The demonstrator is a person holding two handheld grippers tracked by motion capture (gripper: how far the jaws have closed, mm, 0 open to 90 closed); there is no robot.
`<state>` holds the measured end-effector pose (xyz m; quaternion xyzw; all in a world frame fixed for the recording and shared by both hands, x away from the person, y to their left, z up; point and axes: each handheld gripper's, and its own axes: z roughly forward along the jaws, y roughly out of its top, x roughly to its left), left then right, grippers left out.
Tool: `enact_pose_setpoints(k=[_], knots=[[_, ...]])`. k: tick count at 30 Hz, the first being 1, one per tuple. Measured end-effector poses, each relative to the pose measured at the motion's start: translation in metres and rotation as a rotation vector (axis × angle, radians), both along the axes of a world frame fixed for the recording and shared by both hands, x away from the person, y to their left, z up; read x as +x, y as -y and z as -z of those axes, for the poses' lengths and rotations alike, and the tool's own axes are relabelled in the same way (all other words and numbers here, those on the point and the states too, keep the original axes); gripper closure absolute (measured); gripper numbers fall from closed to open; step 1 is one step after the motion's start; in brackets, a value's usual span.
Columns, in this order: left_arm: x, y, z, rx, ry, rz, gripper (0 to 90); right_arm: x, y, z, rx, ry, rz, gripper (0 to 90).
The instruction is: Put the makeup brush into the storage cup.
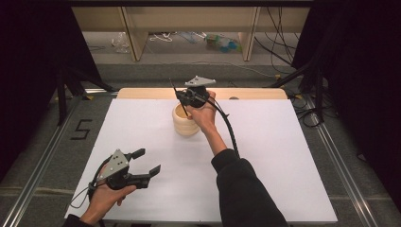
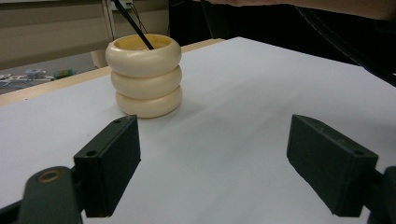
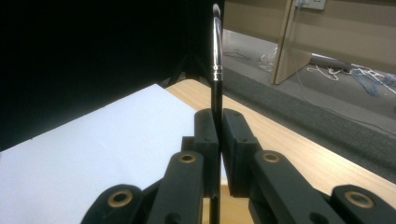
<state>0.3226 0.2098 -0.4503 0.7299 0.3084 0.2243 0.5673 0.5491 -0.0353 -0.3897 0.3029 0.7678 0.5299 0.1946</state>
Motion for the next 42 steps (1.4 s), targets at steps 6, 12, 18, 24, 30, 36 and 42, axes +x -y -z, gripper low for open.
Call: enact_pose_setpoints(k=[6, 12, 18, 24, 30, 36, 42], knots=[[0.0, 0.0, 0.0, -0.004, -0.002, -0.004, 17.5, 0.002, -0.001, 0.005, 0.0, -0.005, 0.007, 85.2], [0.0, 0.0, 0.0, -0.001, -0.001, -0.001, 17.6, 0.002, 0.001, 0.008, -0.007, -0.008, 0.01, 85.2], [0.0, 0.0, 0.0, -0.004, -0.003, -0.003, 17.5, 0.002, 0.004, 0.014, -0.018, -0.015, 0.018, 85.2], [0.0, -0.001, 0.0, -0.004, -0.003, -0.005, 17.5, 0.0, 0.003, 0.018, -0.024, -0.021, 0.026, 85.2], [0.0, 0.0, 0.0, 0.0, 0.0, -0.001, 17.6, -0.001, 0.005, 0.021, -0.033, -0.031, 0.024, 84.8], [0.0, 0.0, 0.0, -0.005, -0.003, -0.002, 17.5, 0.0, 0.011, 0.023, -0.019, -0.075, 0.059, 69.6], [0.0, 0.0, 0.0, -0.007, -0.004, -0.004, 17.5, -0.004, 0.016, 0.013, 0.041, -0.092, 0.085, 49.3]])
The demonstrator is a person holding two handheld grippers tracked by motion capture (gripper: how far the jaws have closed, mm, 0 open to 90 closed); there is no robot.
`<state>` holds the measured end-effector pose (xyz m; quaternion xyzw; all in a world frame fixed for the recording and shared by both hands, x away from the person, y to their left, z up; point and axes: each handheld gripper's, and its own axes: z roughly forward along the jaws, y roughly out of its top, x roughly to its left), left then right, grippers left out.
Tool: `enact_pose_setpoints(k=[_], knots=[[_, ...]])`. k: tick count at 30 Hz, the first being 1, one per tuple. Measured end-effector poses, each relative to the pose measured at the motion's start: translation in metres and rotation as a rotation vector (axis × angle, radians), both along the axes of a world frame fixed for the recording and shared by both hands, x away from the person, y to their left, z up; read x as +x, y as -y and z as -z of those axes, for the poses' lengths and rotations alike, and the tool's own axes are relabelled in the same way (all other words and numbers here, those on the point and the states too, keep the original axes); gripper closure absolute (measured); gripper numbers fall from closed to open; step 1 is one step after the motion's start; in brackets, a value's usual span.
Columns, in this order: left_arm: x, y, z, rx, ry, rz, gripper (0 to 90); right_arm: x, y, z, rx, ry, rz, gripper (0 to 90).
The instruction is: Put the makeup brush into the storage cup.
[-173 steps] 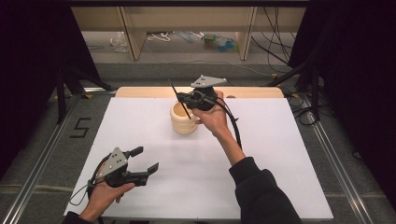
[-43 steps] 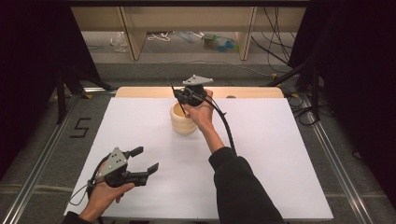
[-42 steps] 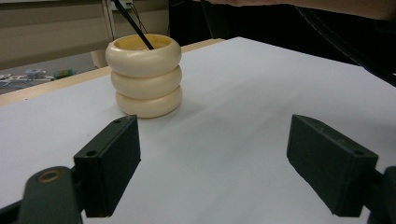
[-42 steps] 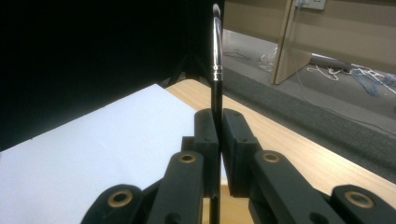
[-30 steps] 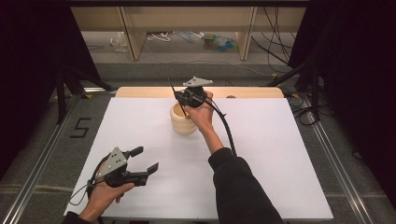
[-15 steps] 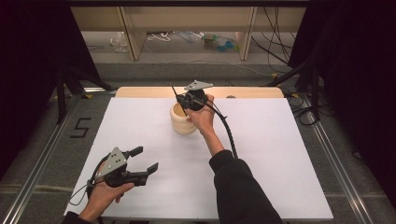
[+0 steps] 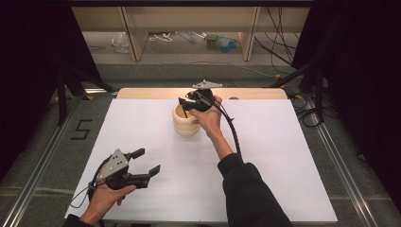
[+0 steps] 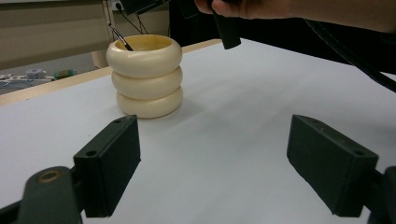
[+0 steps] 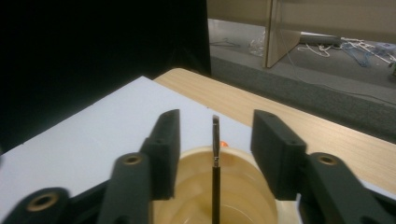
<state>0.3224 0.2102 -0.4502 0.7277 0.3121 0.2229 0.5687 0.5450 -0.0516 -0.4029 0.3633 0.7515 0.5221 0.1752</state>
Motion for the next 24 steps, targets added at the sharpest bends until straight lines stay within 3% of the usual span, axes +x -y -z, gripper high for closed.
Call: enact_pose_setpoints(k=[4, 9, 11, 12, 14, 15, 16, 18, 20, 22, 24], knots=[[0.0, 0.0, 0.0, 0.002, 0.001, -0.001, 17.5, -0.008, 0.001, -0.008, -0.023, 0.005, -0.023, 43.8], [0.0, -0.001, 0.0, 0.008, 0.004, -0.011, 17.5, -0.019, 0.004, -0.015, -0.075, 0.045, -0.06, 41.3], [0.002, -0.002, -0.001, 0.024, 0.03, 0.001, 17.5, -0.024, 0.007, -0.017, -0.086, 0.062, -0.074, 40.6], [0.0, 0.0, 0.0, 0.001, 0.0, -0.004, 17.4, -0.027, 0.008, -0.018, -0.089, 0.057, -0.077, 40.0], [-0.001, 0.0, 0.0, -0.001, -0.011, -0.002, 17.5, -0.034, 0.01, -0.02, -0.099, 0.061, -0.091, 39.4], [-0.001, 0.0, 0.0, -0.003, -0.009, -0.002, 17.5, -0.038, 0.012, -0.021, -0.098, 0.068, -0.097, 39.1], [0.002, -0.002, -0.001, 0.022, 0.033, 0.002, 17.4, -0.041, 0.013, -0.022, -0.098, 0.068, -0.103, 38.9], [0.0, -0.001, 0.0, 0.004, 0.008, 0.0, 17.4, -0.049, 0.016, -0.023, -0.086, 0.067, -0.123, 38.3], [0.002, -0.002, 0.0, 0.022, 0.031, -0.002, 17.4, -0.059, 0.021, -0.024, -0.093, 0.08, -0.128, 37.3], [-0.001, 0.0, 0.0, -0.012, -0.009, -0.009, 17.4, -0.063, 0.024, -0.025, -0.095, 0.081, -0.129, 36.1], [-0.001, -0.001, 0.0, -0.008, -0.007, -0.009, 17.3, -0.069, 0.028, -0.025, -0.078, 0.085, -0.139, 36.0]])
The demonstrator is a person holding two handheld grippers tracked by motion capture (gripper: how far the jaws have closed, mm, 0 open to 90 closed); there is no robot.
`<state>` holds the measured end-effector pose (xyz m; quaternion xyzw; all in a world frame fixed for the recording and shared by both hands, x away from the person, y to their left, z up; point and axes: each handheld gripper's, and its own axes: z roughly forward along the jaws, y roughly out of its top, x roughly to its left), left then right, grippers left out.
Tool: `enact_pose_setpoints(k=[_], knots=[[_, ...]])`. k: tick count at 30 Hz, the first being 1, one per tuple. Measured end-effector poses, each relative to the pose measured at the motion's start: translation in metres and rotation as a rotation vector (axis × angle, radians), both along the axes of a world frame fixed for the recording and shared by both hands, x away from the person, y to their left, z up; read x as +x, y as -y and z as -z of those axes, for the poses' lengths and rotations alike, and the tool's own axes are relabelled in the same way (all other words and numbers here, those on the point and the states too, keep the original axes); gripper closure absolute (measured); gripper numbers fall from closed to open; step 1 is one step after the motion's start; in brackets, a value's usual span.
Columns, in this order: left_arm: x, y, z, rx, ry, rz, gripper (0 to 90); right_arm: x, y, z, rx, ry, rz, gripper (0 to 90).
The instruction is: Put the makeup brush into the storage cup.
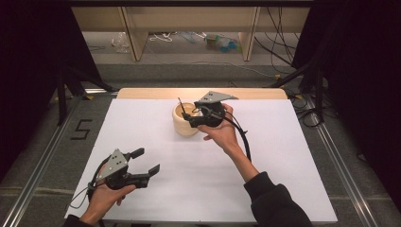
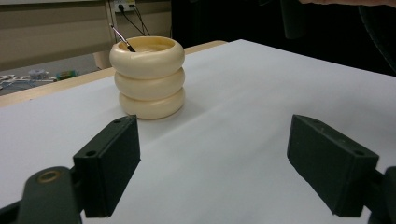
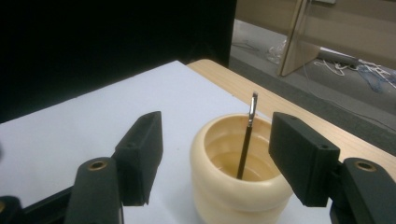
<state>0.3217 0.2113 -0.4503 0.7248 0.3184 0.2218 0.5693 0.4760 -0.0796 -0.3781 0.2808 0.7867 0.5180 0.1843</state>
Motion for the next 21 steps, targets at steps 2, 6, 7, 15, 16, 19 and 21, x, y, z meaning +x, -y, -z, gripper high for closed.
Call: enact_pose_setpoints(k=[2, 6, 7, 15, 16, 19, 21], knots=[[0.0, 0.0, 0.0, -0.005, -0.009, -0.002, 17.3, -0.008, 0.005, 0.0, -0.003, 0.01, -0.002, 35.4], [-0.001, 0.0, 0.0, -0.004, -0.011, -0.004, 17.3, -0.018, 0.01, 0.001, -0.014, 0.022, -0.007, 35.2], [-0.001, 0.0, 0.0, -0.006, -0.013, -0.004, 17.3, -0.02, 0.012, 0.001, -0.011, 0.019, -0.017, 35.2], [-0.001, -0.001, -0.001, 0.011, -0.003, 0.007, 17.3, -0.033, 0.024, 0.004, -0.009, -0.005, -0.022, 31.9], [-0.001, -0.001, -0.001, 0.018, -0.003, 0.006, 17.3, -0.035, 0.026, 0.005, -0.008, -0.004, -0.012, 30.3], [-0.001, -0.002, -0.002, 0.012, -0.003, 0.0, 17.3, -0.037, 0.035, 0.007, -0.002, 0.005, 0.014, 30.3], [-0.001, 0.0, -0.001, -0.008, -0.005, -0.006, 17.3, -0.039, 0.039, 0.007, 0.003, -0.013, 0.016, 30.3]])
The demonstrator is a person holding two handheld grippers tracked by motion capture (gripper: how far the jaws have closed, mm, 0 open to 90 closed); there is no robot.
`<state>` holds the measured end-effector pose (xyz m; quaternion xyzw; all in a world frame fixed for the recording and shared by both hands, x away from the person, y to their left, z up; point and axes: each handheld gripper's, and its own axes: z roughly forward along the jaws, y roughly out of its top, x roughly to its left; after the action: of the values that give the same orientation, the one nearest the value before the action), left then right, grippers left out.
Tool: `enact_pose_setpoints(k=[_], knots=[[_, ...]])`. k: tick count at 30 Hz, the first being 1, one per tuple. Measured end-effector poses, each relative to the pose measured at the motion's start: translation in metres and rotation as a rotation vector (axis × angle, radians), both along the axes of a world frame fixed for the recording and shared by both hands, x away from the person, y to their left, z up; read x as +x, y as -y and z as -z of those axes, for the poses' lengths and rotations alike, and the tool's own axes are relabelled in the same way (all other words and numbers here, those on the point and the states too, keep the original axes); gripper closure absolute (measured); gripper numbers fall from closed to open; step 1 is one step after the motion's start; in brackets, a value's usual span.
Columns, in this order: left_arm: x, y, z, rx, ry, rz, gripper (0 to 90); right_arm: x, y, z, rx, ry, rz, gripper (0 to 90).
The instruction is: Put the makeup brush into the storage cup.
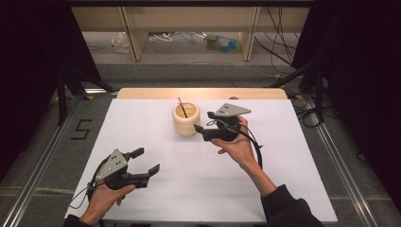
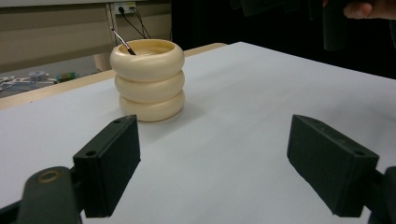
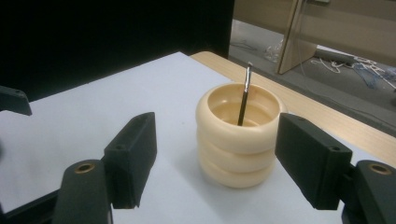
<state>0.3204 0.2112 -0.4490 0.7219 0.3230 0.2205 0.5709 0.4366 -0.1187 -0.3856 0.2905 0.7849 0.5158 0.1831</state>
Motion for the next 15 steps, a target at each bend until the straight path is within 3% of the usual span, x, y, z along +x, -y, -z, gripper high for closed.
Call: enact_pose_setpoints(k=[1, 5, 10, 15], knots=[[0.0, 0.0, 0.0, 0.001, 0.0, 0.001, 17.3, -0.001, 0.002, 0.001, 0.003, 0.019, 0.004, 30.3], [0.0, 0.0, 0.0, 0.004, 0.003, 0.004, 17.3, -0.008, 0.008, 0.004, 0.015, 0.001, 0.004, 30.3], [-0.001, 0.001, 0.0, -0.003, -0.003, -0.001, 17.3, -0.016, 0.014, 0.003, 0.023, 0.023, 0.013, 30.1], [0.0, 0.0, 0.0, 0.005, 0.003, 0.003, 17.3, -0.022, 0.02, 0.005, 0.038, 0.016, 0.014, 29.8]])
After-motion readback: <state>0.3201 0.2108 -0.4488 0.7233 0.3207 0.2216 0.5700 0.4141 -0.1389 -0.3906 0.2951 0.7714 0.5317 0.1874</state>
